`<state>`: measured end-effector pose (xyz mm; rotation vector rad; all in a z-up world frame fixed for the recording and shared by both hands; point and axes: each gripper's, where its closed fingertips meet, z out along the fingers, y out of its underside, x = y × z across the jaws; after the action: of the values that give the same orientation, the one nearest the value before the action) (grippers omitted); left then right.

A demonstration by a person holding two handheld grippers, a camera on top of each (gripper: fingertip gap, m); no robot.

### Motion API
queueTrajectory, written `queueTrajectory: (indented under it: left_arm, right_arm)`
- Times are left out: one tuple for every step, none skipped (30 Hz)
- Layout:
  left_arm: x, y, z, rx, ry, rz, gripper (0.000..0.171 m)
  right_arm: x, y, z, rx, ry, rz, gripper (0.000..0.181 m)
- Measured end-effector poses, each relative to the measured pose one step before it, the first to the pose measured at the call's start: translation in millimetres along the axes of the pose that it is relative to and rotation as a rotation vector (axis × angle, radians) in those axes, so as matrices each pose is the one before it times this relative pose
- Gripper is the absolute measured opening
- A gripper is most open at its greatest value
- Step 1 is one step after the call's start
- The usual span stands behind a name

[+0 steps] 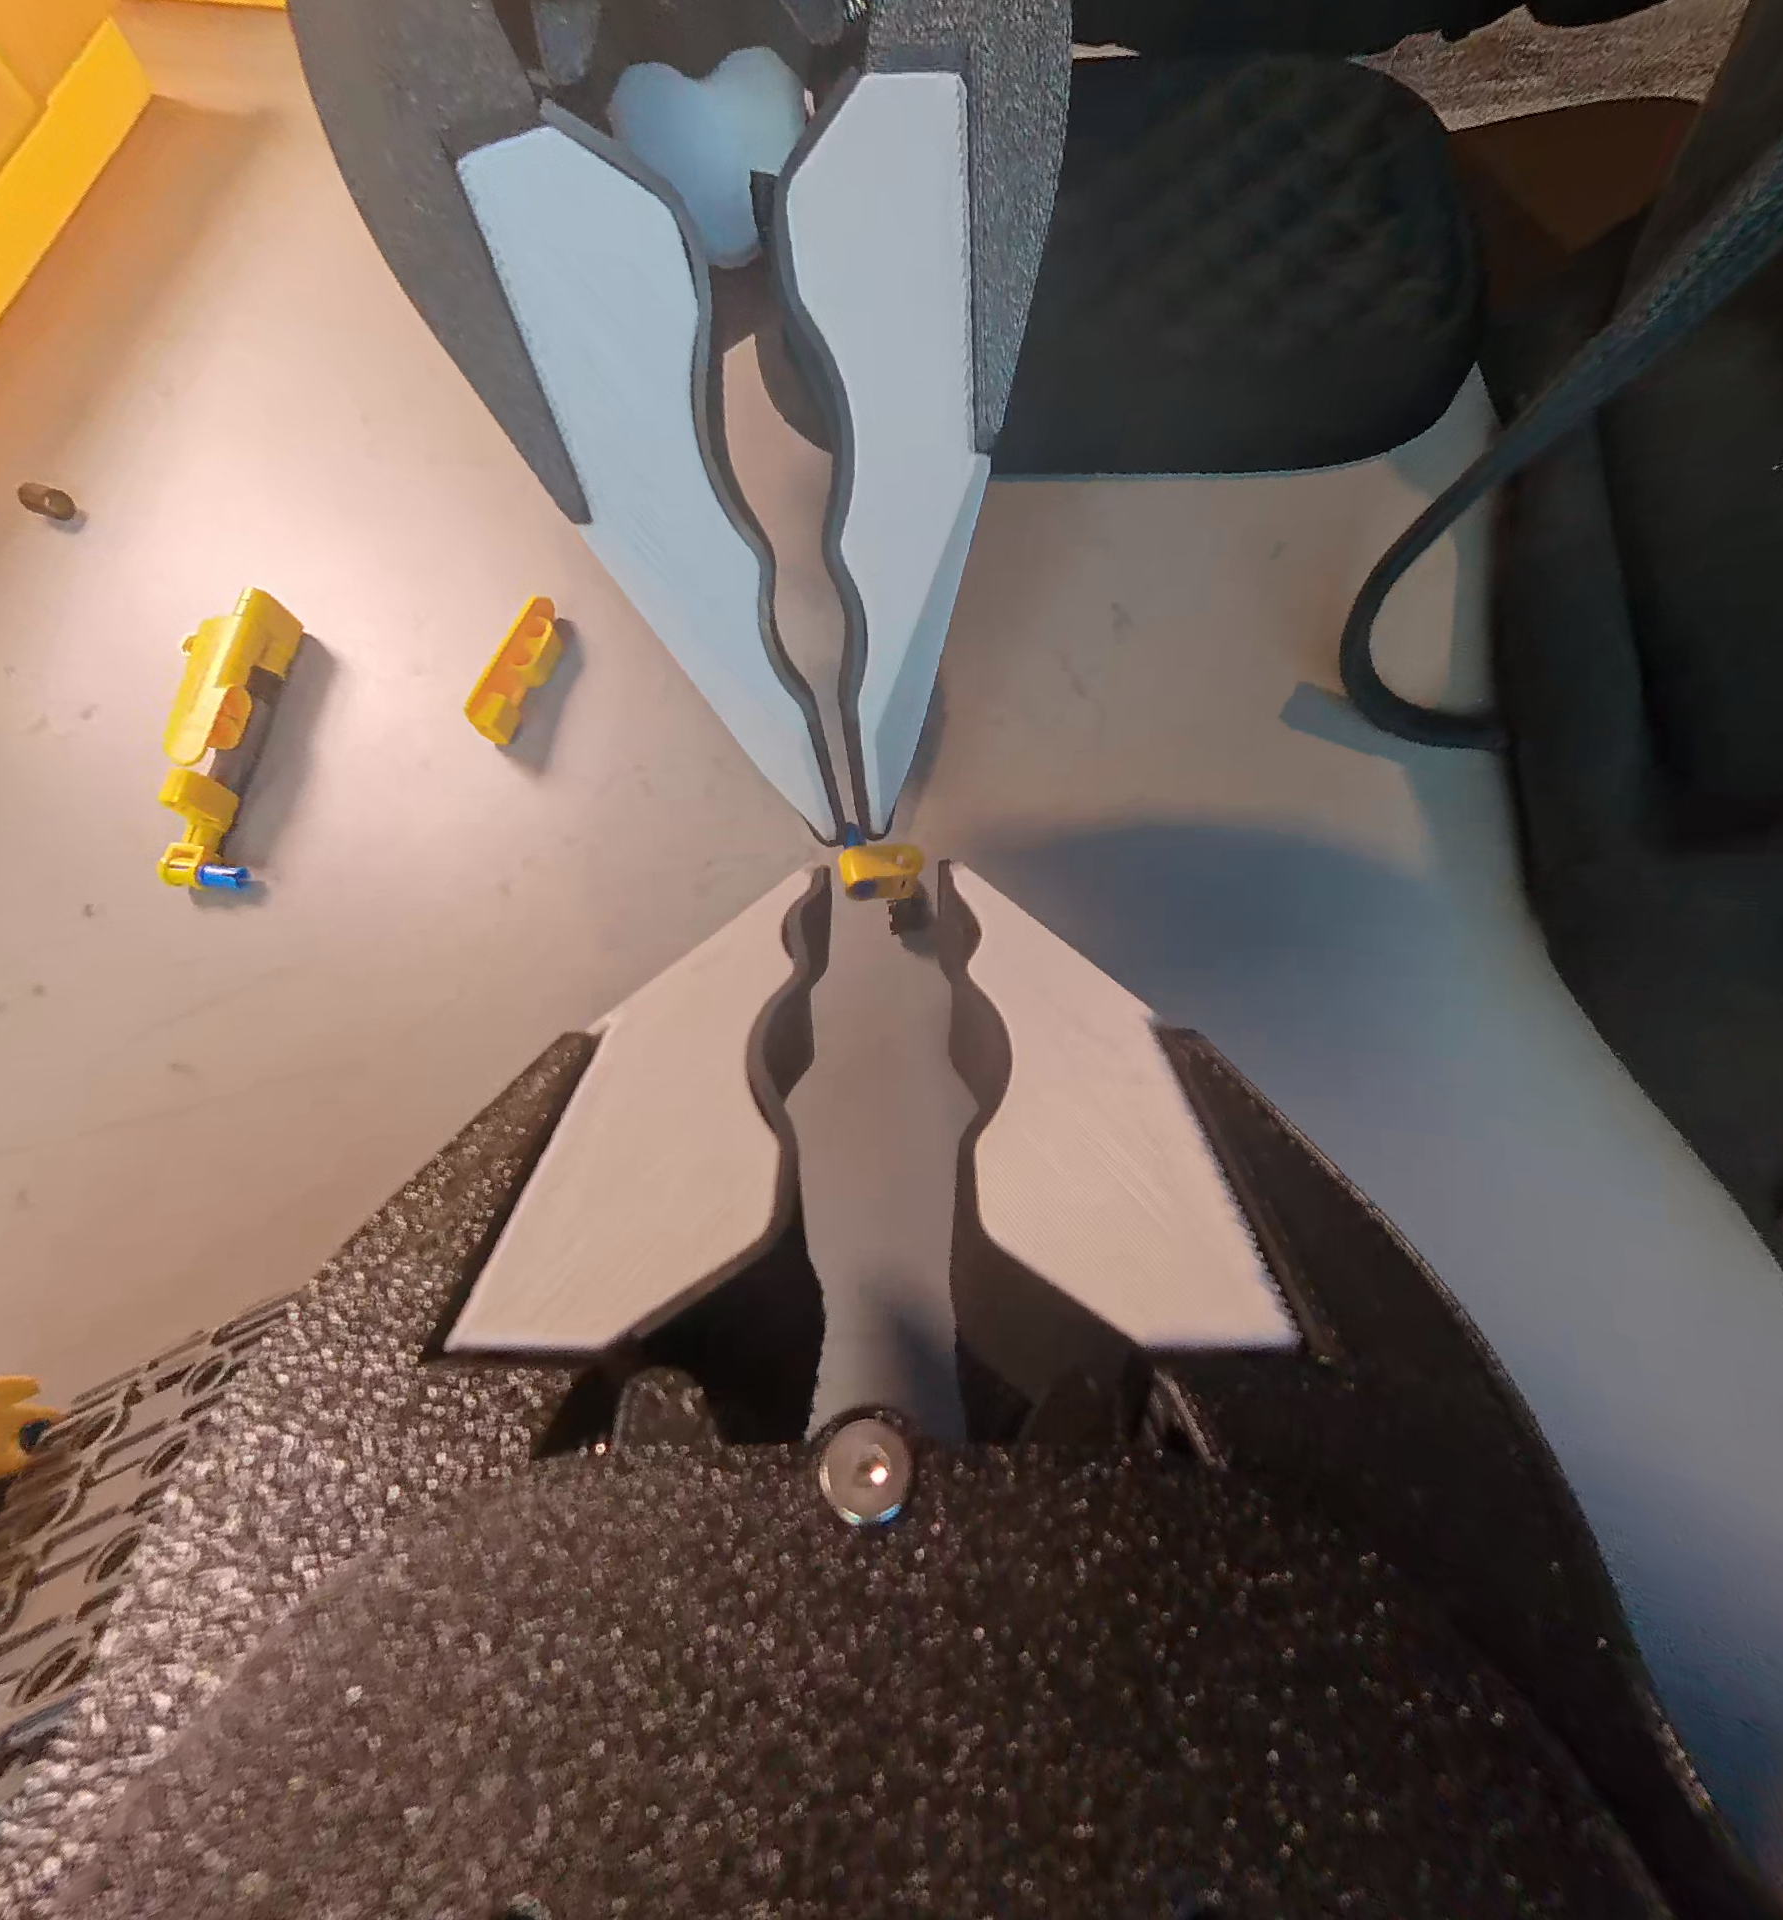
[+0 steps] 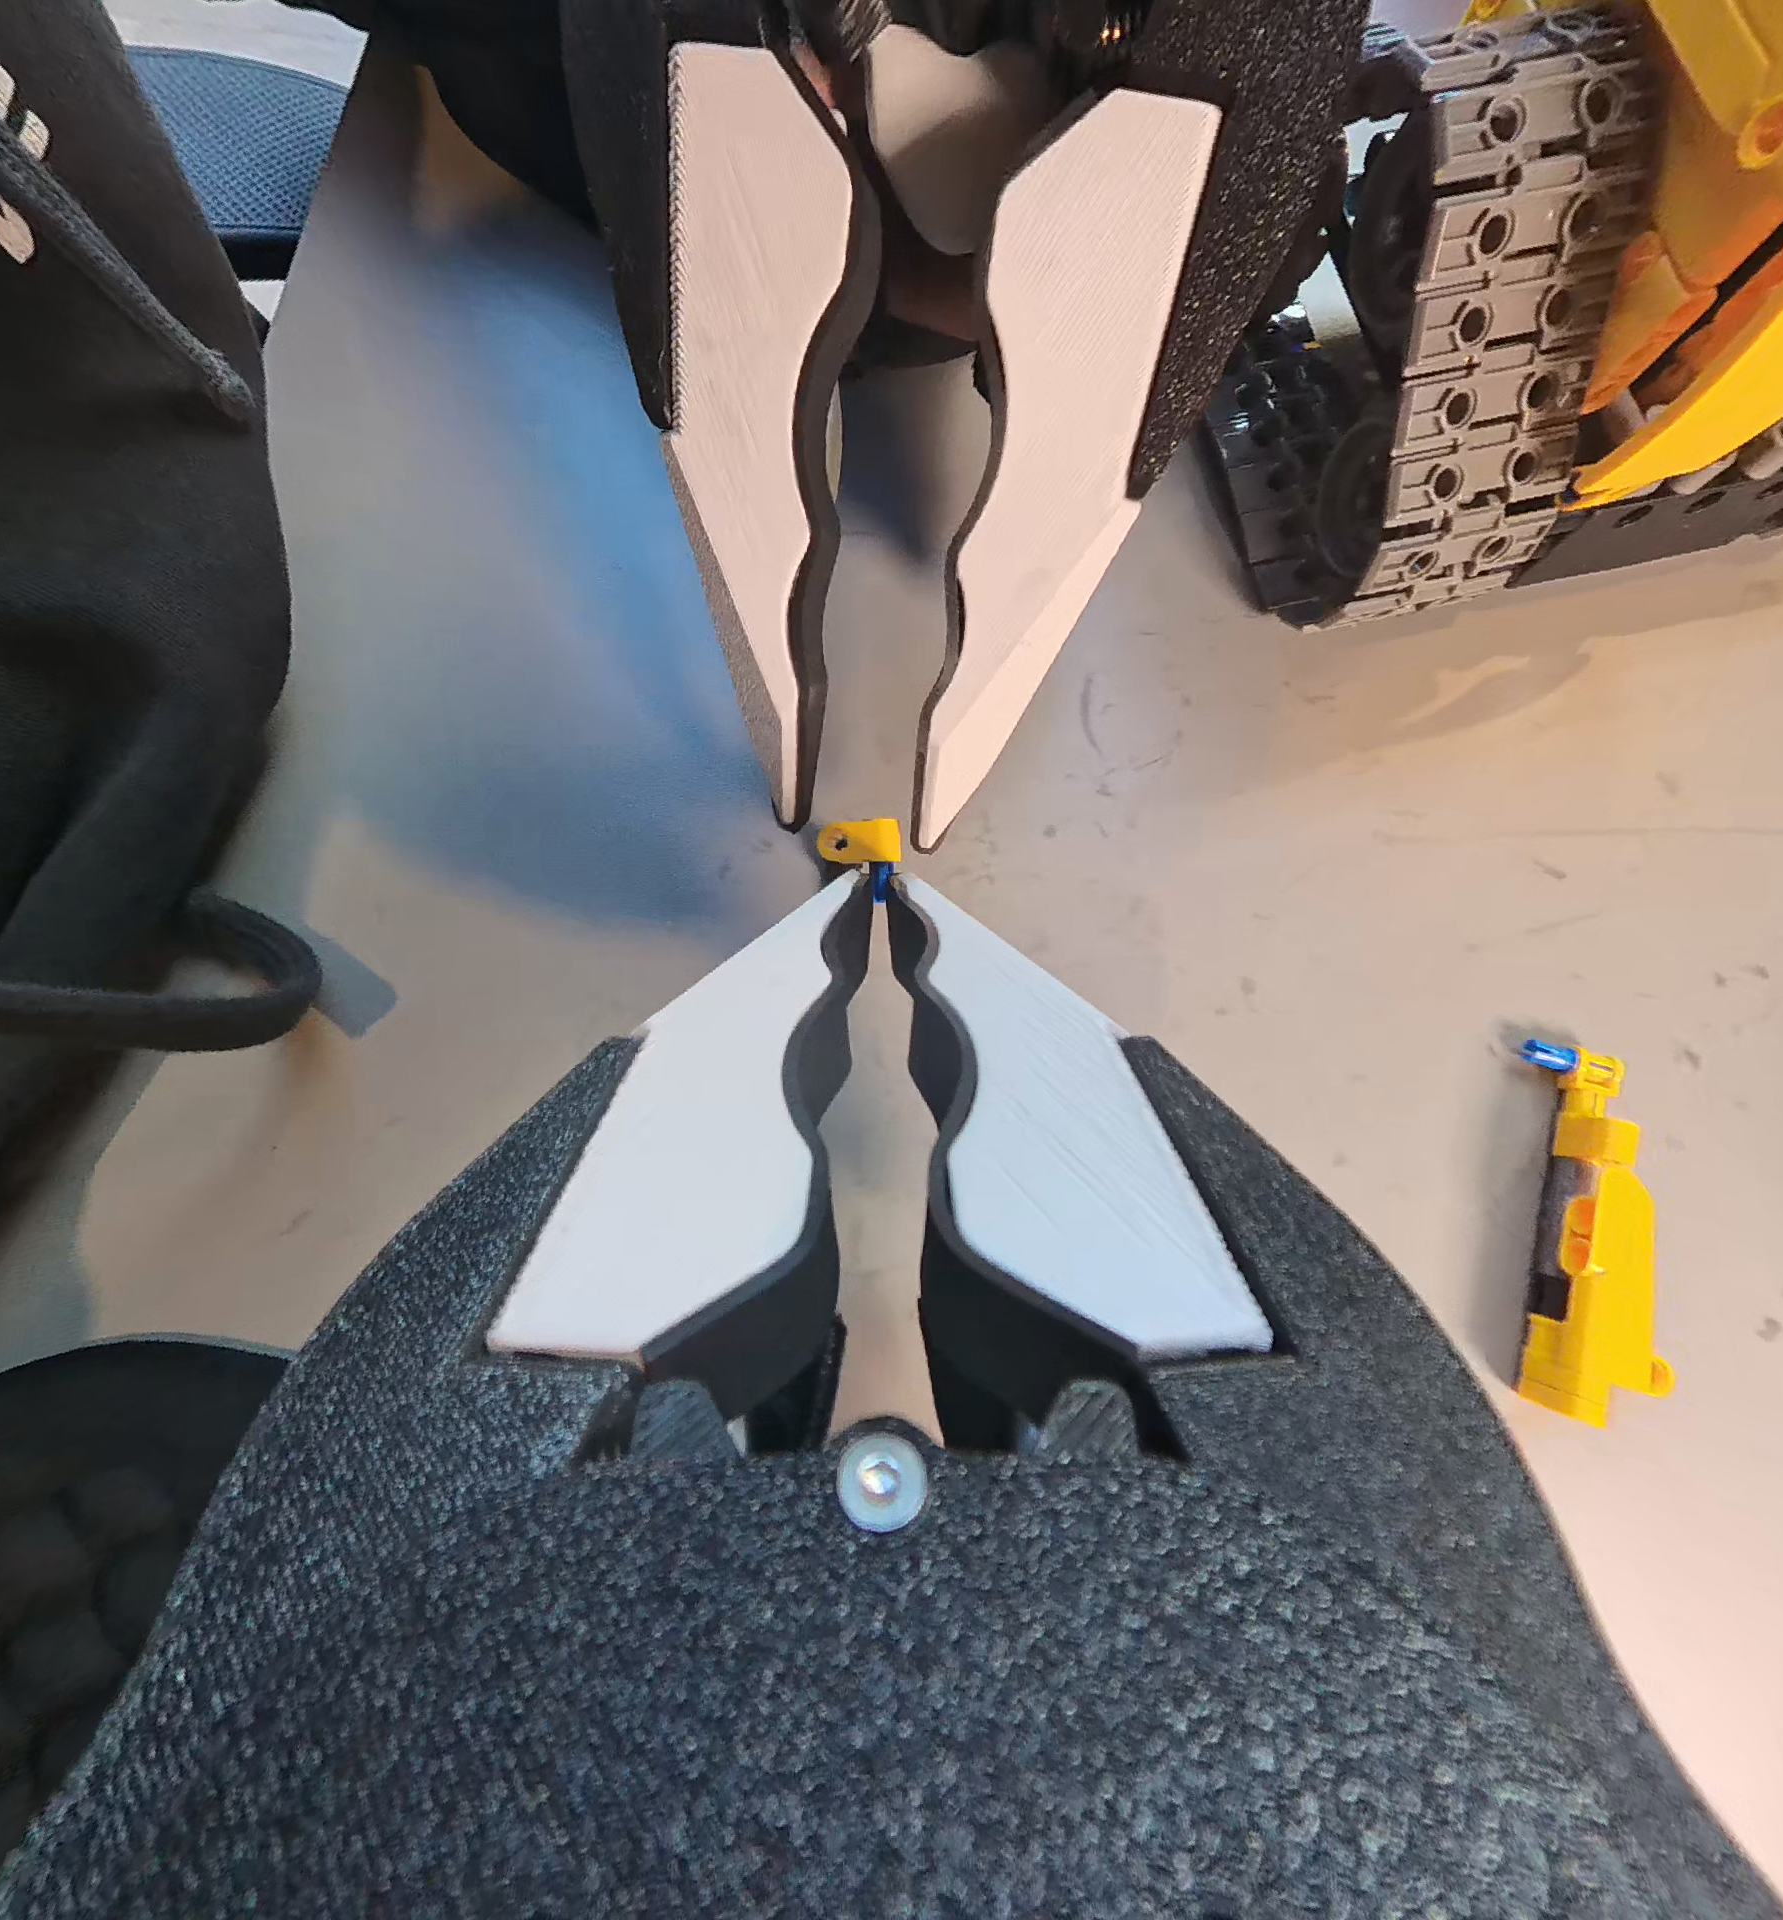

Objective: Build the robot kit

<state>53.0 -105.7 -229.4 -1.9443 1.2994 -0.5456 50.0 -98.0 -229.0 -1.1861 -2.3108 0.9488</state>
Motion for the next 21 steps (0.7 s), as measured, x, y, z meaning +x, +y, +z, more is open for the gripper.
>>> queueTrajectory:
  left_arm:
    - [-0.26,-0.24,0.28,-0.00186,-0.0038,-0.0001,0.020]
    - [-0.06,-0.19,0.51,-0.00347,-0.0032,0.0008,0.020]
    - [0.26,0.10,0.50,-0.00388,-0.0012,0.0010,0.020]
    - [-0.11,-0.25,0.49,-0.00261,-0.0031,0.0011,0.020]
    - [0.15,-0.25,0.37,-0.00140,-0.0017,0.0017,0.020]
    - [-0.11,-0.28,0.17,-0.00043,-0.0028,0.0015,0.020]
    - [-0.30,-0.05,0.11,-0.00082,-0.0030,0.0013,0.019]
    - [-0.22,0.20,0.21,-0.00172,-0.0020,0.0011,0.018]
    - [-0.18,0.63,0.32,-0.00344,-0.0021,0.0024,0.016]
    - [0.36,0.71,0.55,-0.00386,0.0010,0.0023,0.014]
    - [0.15,0.36,0.33,-0.00193,-0.0004,0.0023,0.014]
    - [0.10,-0.11,-0.03,-0.00036,-0.0003,0.0018,0.014]
    - [0.19,0.41,0.17,-0.00227,0.0009,0.0005,0.014]
    - [0.32,0.06,0.08,0.00012,0.0022,-0.0001,0.014]
    - [0.23,0.08,-0.04,-0.00058,0.0016,-0.0001,0.014]
    - [-0.13,0.16,-0.11,-0.00068,-0.0007,-0.0002,0.014]
    - [-0.21,0.10,-0.08,-0.00025,-0.0013,-0.0001,0.014]
    - [0.10,-0.01,-0.01,0.00033,0.0012,-0.0010,0.014]
    - [-0.01,0.17,-0.01,0.00021,0.0017,-0.0021,0.014]
    - [-0.25,0.08,-0.03,-0.00004,0.0010,-0.0028,0.014]
    - [-0.02,0.19,0.01,-0.00041,0.0014,-0.0018,0.014]
  right_arm:
    - [-0.34,0.07,0.04,-0.0016,-0.0013,0.0027,0.003]
    - [-0.55,0.31,0.17,-0.0027,-0.0033,0.0025,0.003]
    - [-0.41,0.00,0.18,-0.0006,-0.0009,-0.0008,0.003]
    - [0.46,0.49,0.23,-0.0042,0.0027,0.0048,0.003]
    - [0.43,0.43,0.20,-0.0029,0.0009,0.0053,0.003]
    - [-0.33,-0.08,-0.05,0.0019,-0.0034,0.0007,0.003]
    - [-0.11,-0.25,-0.03,0.0020,-0.0016,0.0038,0.003]
    - [0.06,-0.14,0.13,0.0002,-0.0010,0.0039,0.003]
    - [0.19,-0.04,0.08,-0.0005,0.0013,0.0014,0.003]
    - [0.29,0.36,0.08,-0.0022,0.0019,-0.0008,0.003]
    - [-0.17,-0.17,-0.04,0.0010,-0.0012,0.0014,0.003]
    - [-0.12,0.04,0.07,0.0005,-0.0010,0.0008,0.003]
    - [-0.20,-0.10,0.07,0.0004,-0.0008,-0.0001,0.002]
    - [-0.31,0.03,0.18,-0.0010,-0.0013,-0.0009,0.002]
    - [-0.11,-0.01,0.15,0.0000,0.0001,-0.0006,0.003]
    - [0.28,-0.07,0.20,0.0002,0.0013,0.0002,0.002]
    - [0.18,0.10,0.18,0.0000,0.0000,0.0013,0.003]
    - [-0.08,0.06,0.20,0.0003,-0.0018,0.0015,0.002]
    - [0.20,0.12,0.29,0.0003,-0.0007,0.0017,0.002]
    - [0.16,0.25,0.35,-0.0004,-0.0003,0.0019,0.003]
    - [0.08,0.37,0.50,-0.0003,-0.0011,0.0015,0.003]
